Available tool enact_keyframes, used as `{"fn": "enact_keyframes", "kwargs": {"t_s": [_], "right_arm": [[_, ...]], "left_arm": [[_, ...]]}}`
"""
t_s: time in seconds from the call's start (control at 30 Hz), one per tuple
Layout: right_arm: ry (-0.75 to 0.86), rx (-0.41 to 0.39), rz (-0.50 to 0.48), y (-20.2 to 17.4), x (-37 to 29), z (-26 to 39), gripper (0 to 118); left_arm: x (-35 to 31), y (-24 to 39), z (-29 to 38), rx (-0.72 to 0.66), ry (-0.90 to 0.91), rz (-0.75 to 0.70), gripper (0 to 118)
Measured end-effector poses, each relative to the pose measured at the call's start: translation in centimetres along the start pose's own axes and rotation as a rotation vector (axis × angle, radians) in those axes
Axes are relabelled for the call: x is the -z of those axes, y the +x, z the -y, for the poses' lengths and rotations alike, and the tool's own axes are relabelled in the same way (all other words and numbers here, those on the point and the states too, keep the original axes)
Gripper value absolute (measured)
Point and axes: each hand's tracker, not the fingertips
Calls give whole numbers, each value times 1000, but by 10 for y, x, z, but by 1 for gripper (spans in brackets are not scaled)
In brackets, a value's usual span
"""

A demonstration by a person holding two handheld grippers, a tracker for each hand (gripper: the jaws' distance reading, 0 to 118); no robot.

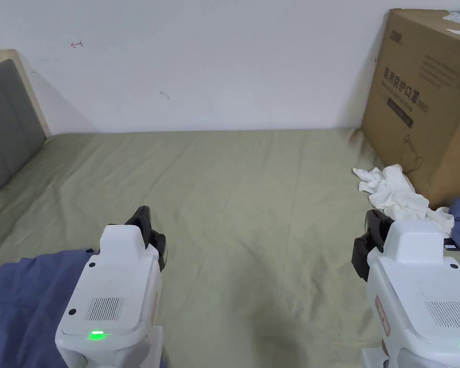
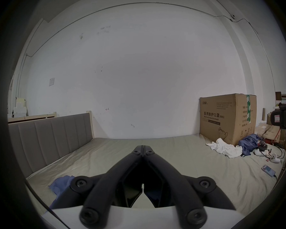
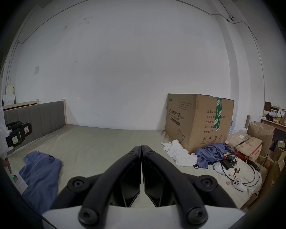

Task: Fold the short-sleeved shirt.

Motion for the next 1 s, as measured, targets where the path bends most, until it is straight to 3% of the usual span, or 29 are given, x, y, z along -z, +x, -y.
{"fn": "enact_keyframes", "kwargs": {"t_s": [0.3, 0.77, 1.0], "right_arm": [[37, -8, -168, -59, 22, -14, 0], [50, -10, -498, -201, 27, -23, 0], [44, -20, -569, -221, 30, -14, 0]], "left_arm": [[-21, -68, -6, 15, 9, -182, 0], [-109, -209, -3, 47, -37, -523, 0], [-128, -236, 2, 34, -72, -572, 0]]}}
